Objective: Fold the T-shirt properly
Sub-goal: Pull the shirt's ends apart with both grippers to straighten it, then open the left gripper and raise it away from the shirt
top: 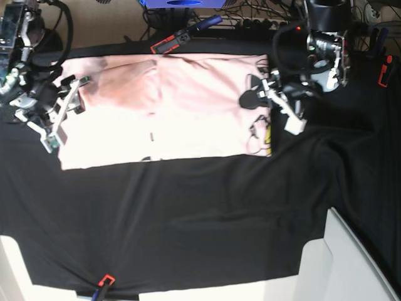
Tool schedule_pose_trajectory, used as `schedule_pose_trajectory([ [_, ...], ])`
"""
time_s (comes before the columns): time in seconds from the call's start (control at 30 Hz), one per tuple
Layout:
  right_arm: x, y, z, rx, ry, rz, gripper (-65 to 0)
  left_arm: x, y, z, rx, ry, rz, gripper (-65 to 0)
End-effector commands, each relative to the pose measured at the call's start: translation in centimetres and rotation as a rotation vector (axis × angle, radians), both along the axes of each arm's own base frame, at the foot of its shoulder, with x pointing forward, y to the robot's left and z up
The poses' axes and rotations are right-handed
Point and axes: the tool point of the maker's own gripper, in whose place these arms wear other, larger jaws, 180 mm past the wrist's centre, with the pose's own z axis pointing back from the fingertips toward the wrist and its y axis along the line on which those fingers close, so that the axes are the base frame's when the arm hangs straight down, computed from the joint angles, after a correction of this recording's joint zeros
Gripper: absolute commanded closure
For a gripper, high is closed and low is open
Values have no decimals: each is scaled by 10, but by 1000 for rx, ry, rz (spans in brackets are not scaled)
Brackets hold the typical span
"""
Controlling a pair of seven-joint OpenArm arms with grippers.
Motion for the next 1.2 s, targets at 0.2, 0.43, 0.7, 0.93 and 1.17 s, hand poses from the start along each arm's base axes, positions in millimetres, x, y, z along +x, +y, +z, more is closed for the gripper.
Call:
schedule_pose_trajectory([
  [0.2,19,-18,5,184,-15,-111,-374,-18,66,-6,147,60,58,0],
  [0.43,28,-10,-4,368,15,-143,-373,-11,74,-1,166,45,54,-69],
  [0.7,37,-11,0,368,4,-138,-379,1,70,17,182,-31,37,-336],
  [0.93,35,-19,-19,391,65,-178,-379,-6,116,32,245,-10,100,-410],
  [1.17,47,-17,-13,402,43,-172,-415,-6,165,65,382,-67,172,-524],
])
